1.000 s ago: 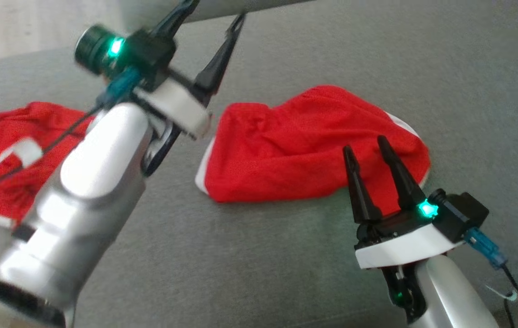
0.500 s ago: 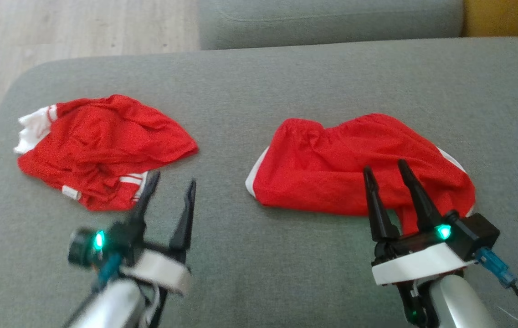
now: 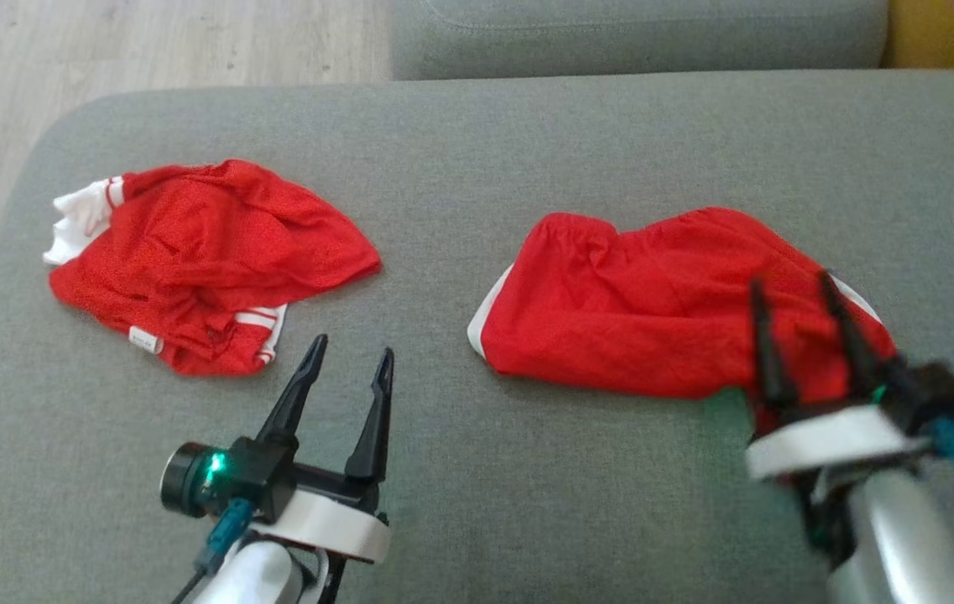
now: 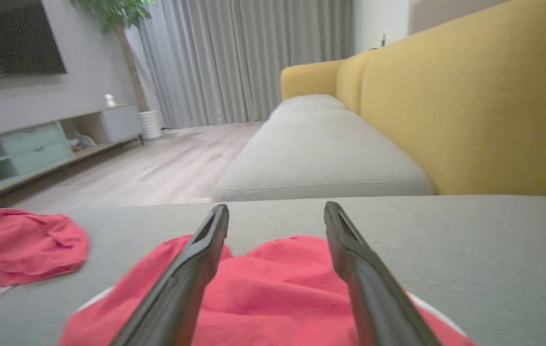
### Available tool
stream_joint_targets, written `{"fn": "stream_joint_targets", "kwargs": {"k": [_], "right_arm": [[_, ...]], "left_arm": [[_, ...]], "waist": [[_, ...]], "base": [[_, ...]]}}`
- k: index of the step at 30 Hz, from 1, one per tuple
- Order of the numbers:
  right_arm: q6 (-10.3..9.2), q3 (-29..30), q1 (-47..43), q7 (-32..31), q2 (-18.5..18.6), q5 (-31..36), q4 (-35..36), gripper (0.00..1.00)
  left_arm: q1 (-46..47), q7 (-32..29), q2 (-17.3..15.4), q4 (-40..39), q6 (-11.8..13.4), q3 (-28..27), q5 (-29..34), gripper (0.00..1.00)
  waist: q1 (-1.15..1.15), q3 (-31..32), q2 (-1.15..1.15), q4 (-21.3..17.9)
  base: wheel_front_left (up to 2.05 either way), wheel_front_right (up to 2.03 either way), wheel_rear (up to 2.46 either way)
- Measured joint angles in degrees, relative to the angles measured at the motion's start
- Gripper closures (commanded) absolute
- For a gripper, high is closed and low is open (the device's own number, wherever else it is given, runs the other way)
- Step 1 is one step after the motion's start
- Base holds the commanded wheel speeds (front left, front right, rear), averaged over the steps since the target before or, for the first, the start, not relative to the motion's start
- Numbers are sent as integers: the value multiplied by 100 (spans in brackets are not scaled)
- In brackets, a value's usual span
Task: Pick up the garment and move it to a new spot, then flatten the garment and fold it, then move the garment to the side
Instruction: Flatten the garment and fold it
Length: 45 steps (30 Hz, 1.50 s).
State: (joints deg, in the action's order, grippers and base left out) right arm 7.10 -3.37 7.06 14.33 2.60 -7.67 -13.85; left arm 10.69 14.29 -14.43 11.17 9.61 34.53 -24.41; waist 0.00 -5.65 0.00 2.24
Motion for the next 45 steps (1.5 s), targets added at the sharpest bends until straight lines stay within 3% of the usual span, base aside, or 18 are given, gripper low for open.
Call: {"fn": "stream_joint_targets", "kwargs": {"k": [6, 12, 27, 36, 37, 39, 45], "right_arm": [[0, 1265, 1480, -715, 5, 1080, -1012, 0], [0, 1712, 2426, -1276, 57, 1802, -1696, 0], [0, 533, 3100, -2299, 803, 1024, -3758, 0], [0, -60, 3506, -2680, 1117, 624, -4392, 0], [-1, -155, 3563, -2780, 1118, 521, -4454, 20], [-1, -346, 3641, -2964, 1137, 276, -4522, 100], [0, -993, 3683, -2995, 1263, -236, -4459, 100]], "left_arm": [[125, 1, 130, 133, -161, -123, 105, 0], [259, 1, 316, 214, -314, -151, 215, 0], [426, 0, 614, 490, -620, -366, 443, 0], [491, 1, 724, 554, -764, -532, 590, 0], [492, 1, 739, 560, -767, -542, 609, 0], [492, 1, 767, 592, -770, -569, 630, 0], [494, 1, 783, 653, -820, -702, 684, 0]], "waist": [[0, -218, 0, -45], [0, -451, 0, 0], [0, -741, 0, 213], [0, -870, 0, 371], [-1, -874, 0, 372], [0, -868, 0, 373], [0, -759, 0, 327]], "base": [[0, 0, 0], [0, 0, 0], [0, 0, 0], [0, 0, 0], [0, 0, 0], [0, 0, 0], [0, 0, 0]]}}
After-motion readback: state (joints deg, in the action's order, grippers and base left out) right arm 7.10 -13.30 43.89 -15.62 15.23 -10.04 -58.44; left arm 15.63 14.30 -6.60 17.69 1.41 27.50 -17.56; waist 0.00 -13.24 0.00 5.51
